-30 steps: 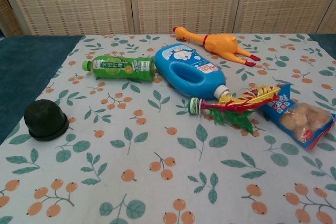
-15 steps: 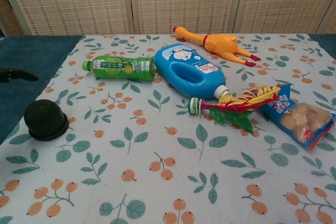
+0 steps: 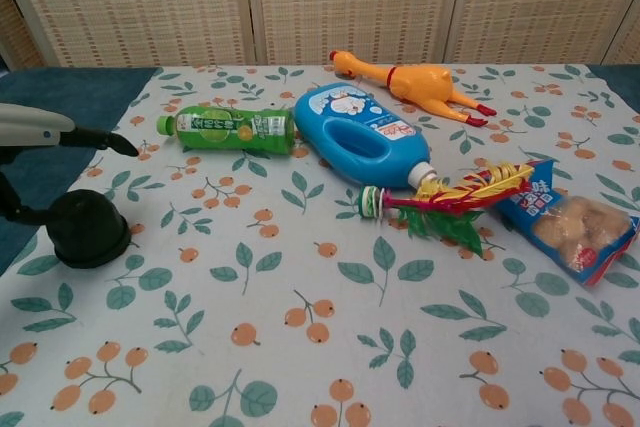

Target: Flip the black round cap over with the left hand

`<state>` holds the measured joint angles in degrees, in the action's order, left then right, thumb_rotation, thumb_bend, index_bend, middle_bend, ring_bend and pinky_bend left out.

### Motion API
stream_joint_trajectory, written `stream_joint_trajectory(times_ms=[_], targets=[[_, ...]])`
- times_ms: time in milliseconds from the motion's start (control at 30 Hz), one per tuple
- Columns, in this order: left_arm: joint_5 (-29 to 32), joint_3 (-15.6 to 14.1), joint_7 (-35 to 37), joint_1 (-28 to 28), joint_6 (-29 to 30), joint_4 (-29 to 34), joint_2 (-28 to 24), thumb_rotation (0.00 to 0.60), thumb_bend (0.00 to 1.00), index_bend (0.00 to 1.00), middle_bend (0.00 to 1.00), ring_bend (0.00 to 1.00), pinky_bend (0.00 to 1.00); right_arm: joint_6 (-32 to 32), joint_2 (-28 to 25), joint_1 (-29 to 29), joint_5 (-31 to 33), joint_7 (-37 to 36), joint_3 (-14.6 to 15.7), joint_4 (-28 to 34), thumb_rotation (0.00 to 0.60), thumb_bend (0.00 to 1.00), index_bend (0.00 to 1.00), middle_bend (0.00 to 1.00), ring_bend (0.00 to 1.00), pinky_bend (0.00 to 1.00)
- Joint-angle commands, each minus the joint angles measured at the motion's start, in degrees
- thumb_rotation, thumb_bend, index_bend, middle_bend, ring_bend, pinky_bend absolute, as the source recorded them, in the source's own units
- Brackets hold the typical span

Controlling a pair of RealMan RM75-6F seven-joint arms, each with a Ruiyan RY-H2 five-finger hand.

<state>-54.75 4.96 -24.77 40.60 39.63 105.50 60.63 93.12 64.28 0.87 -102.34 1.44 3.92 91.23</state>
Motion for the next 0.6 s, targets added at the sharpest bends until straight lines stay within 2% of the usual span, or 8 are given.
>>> stream_joint_trajectory(times_ms=[33,333,467,600], targets=[[6.71,-2.19,-3.51,4.11,-1.82,-2.07,1.04,0.600,0.38,0.00,0.00,0.00,0.06,-0.01,-0.20,0.17,0.65,0.34,-0.22,0.40,0.600,0.07,0.00,0.00,0.00,0.00],[20.02,-7.88,-9.63,11.88,-2.27,-3.43,2.71,0.600,0.37,0.00,0.00,0.00,0.06,-0.54,-0.33,-0.06,0.70,-0.04,-0.09,0.61,0.600,0.07,0.00,0.00,0.00,0.00],[25.71,-9.54,-9.22,15.48,-5.00,-4.34,2.97,0.600,0.36,0.00,0.00,0.00,0.06,-1.10,-0.55,-0.19,0.52,0.02,0.25,0.60,0.600,0.07,0.00,0.00,0.00,0.00],[27.53,-10.30,-6.55,17.49,-8.71,-5.76,3.05,0.600,0.36,0.00,0.00,0.00,0.06,-3.50,-1.79,-1.02,0.07,-1.38,1.48,1.50,0.600,0.07,0.00,0.00,0.00,0.00]])
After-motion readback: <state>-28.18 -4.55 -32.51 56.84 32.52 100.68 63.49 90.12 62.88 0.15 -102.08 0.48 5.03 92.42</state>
